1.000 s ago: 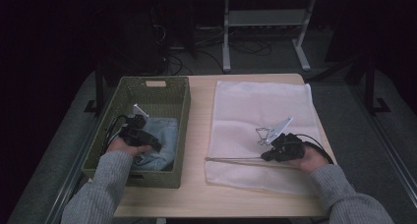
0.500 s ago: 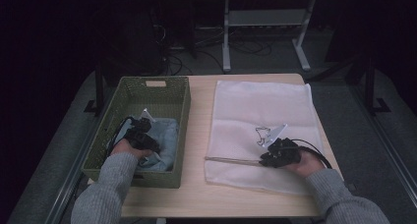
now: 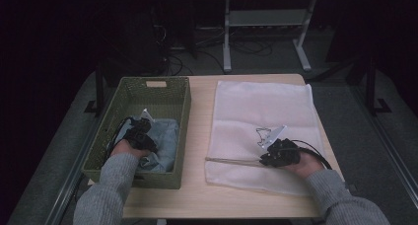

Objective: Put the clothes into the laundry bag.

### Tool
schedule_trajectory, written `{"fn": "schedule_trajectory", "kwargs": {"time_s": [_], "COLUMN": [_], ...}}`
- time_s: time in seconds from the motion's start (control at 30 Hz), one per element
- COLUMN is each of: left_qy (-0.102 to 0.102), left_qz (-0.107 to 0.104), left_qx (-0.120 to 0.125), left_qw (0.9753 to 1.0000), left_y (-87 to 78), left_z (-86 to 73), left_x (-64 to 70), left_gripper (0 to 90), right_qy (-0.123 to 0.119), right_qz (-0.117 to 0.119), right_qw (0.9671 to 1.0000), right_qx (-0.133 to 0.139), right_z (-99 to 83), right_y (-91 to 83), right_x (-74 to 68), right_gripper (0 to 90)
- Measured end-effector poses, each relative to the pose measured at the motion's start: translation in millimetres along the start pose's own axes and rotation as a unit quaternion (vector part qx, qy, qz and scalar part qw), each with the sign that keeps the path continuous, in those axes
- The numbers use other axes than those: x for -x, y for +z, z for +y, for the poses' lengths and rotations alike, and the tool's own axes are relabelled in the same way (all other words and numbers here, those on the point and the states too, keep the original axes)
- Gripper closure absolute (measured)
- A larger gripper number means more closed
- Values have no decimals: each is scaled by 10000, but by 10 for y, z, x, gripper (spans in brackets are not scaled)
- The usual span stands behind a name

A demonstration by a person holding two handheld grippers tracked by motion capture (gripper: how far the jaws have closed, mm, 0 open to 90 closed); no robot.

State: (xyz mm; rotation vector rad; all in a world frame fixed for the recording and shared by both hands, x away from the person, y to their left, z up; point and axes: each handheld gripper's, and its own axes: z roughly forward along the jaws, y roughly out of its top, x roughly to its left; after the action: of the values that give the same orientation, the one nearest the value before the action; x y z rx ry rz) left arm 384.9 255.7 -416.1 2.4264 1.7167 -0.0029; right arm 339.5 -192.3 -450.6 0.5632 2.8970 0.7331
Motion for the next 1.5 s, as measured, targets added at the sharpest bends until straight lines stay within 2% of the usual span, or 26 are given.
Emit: {"fn": "schedule_trajectory", "kwargs": {"time_s": [0.07, 0.2, 0.3, 0.43, 0.67, 0.8, 0.87, 1.03, 1.07, 1.17, 1.27, 1.37, 1.4, 1.47, 1.5], "left_qy": [-22, -68, -93, -188, -249, -309, -357, -445, -482, -513, -567, -642, -643, -662, -693], "left_qz": [-17, -113, -297, -587, -725, -963, -1168, -1479, -1585, -1775, -2033, -2318, -2373, -2594, -2695], "left_qx": [-9, -3, 93, 329, 554, 738, 822, 1011, 1079, 1178, 1333, 1500, 1548, 1655, 1747], "left_qw": [10000, 9999, 9995, 9976, 9955, 9921, 9891, 9828, 9803, 9757, 9683, 9590, 9569, 9492, 9445], "left_y": [-6, -35, -88, -216, -330, -408, -446, -514, -525, -545, -570, -605, -614, -644, -660], "left_z": [3, 1, -21, -78, -160, -206, -238, -316, -334, -374, -421, -471, -483, -513, -529], "left_x": [-5, -21, -58, -116, -130, -166, -203, -266, -275, -301, -338, -373, -384, -413, -424], "left_gripper": [633, 674, 687, 699, 702, 702, 703, 705, 704, 705, 705, 706, 706, 706, 707], "right_qy": [-58, -52, -6, 54, 51, 63, 73, 112, 111, 100, 98, 126, 136, 170, 170], "right_qz": [-25, -12, 87, 153, 188, 245, 274, 327, 325, 315, 316, 347, 363, 390, 395], "right_qw": [10000, 9999, 10000, 9998, 9996, 9993, 9990, 9985, 9985, 9985, 9985, 9980, 9979, 9976, 9975], "right_qx": [-54, -104, -26, 119, 193, 271, 335, 413, 417, 425, 445, 514, 523, 542, 564], "right_z": [16, 30, 22, 19, 58, 81, 89, 93, 97, 112, 125, 126, 121, 113, 111], "right_y": [2, -6, -44, -122, -216, -272, -301, -352, -361, -392, -425, -458, -466, -474, -477], "right_x": [-8, -9, 3, 19, 26, 38, 51, 84, 87, 94, 102, 118, 128, 137, 144], "right_gripper": [865, 875, 876, 876, 876, 876, 876, 876, 876, 876, 876, 876, 876, 876, 876]}}
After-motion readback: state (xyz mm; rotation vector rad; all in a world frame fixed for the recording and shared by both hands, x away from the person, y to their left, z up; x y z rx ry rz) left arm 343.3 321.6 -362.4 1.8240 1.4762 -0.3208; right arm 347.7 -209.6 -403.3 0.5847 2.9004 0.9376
